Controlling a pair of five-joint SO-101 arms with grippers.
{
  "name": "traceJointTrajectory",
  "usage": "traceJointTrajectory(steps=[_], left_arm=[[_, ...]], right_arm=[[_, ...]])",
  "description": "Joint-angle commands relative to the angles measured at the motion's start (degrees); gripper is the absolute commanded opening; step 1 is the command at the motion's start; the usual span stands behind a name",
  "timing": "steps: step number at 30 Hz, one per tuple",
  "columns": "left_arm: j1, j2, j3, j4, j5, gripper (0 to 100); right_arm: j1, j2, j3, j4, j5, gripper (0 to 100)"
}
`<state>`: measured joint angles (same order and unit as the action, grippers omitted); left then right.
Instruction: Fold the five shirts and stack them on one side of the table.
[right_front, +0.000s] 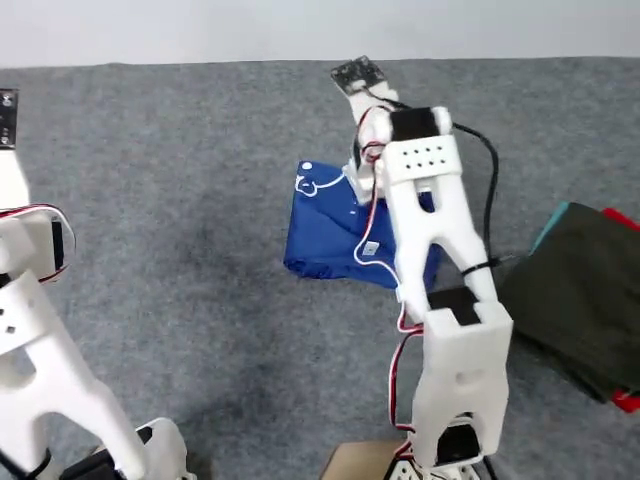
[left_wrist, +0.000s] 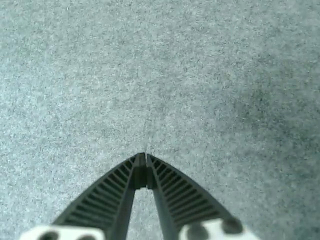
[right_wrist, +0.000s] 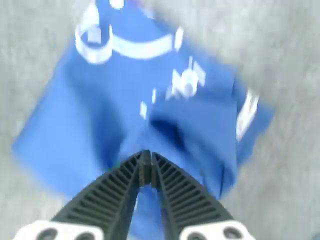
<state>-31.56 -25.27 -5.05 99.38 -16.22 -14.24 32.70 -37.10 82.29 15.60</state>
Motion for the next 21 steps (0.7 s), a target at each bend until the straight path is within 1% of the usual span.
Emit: traceJointTrajectory(steps=[1, 3, 6, 12, 17, 21], left_arm=[[-0.2, -1.5, 0.0, 0.4, -0.4, 1], [-0.4, -1.5, 0.0, 0.5, -0.5, 1], [-0.4, -1.5, 0.0, 0.5, -1.5, 1], [-0.2, -1.5, 0.0, 0.5, -2.1, 1], [-0.1, -1.5, 0.0, 0.4, -2.0, 1], [-0.1, -1.5, 0.0, 0.5, -2.0, 1]], right_arm=[[-0.5, 4.4, -0.5, -10.4, 0.7, 1.2], [0.6, 8.0, -0.5, -12.6, 1.4, 1.2], [3.9, 12.2, -0.5, -12.6, 4.3, 1.1], [12.5, 13.2, -2.6, -14.5, 5.1, 1.1], [16.3, 13.5, -9.4, -14.7, 5.2, 1.1], [17.8, 13.2, -10.9, -14.3, 9.1, 1.1]])
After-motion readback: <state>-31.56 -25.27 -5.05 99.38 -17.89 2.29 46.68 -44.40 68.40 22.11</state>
